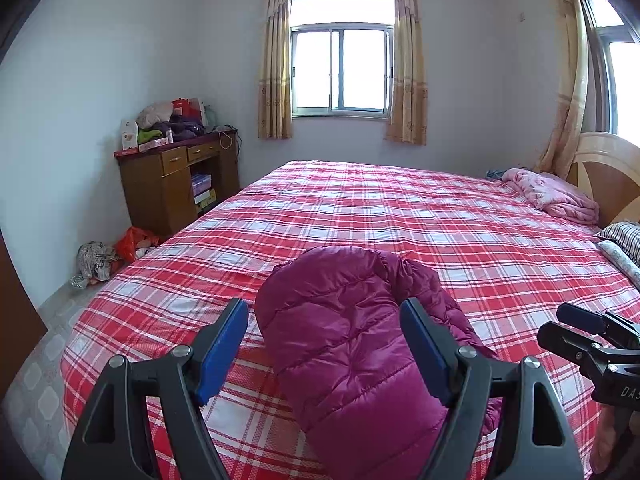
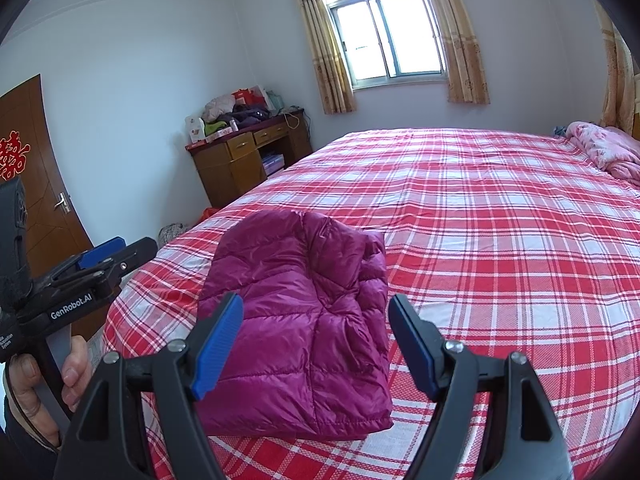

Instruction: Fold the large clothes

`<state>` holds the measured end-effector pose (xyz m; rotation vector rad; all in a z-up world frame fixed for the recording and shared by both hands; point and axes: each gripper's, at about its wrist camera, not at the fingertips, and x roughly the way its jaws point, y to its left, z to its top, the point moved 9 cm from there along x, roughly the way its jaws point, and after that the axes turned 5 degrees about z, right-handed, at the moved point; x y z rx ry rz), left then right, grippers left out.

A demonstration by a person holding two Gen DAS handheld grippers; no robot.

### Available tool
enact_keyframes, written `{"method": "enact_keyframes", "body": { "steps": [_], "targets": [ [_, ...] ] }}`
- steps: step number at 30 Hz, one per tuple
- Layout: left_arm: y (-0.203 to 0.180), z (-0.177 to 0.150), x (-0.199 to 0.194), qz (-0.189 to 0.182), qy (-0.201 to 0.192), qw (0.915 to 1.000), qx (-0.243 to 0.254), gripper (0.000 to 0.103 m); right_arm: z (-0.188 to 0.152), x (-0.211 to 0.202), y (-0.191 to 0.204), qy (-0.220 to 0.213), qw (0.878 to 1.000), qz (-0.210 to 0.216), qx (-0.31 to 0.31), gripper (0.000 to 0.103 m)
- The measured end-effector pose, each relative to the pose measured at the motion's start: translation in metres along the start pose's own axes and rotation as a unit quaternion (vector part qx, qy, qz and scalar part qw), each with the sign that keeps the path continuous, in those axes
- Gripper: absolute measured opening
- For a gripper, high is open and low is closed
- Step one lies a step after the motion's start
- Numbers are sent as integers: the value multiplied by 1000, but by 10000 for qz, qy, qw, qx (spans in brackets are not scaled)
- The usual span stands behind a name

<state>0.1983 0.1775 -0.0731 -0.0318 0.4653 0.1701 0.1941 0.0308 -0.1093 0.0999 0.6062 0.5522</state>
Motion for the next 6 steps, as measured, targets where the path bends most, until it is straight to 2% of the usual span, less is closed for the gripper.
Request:
{"method": "enact_keyframes", "body": {
  "steps": [6],
  "targets": [
    [2, -1, 0, 114, -66, 9999, -1, 79, -2, 0, -2, 15, 10000, -6, 31, 78]
  ]
}}
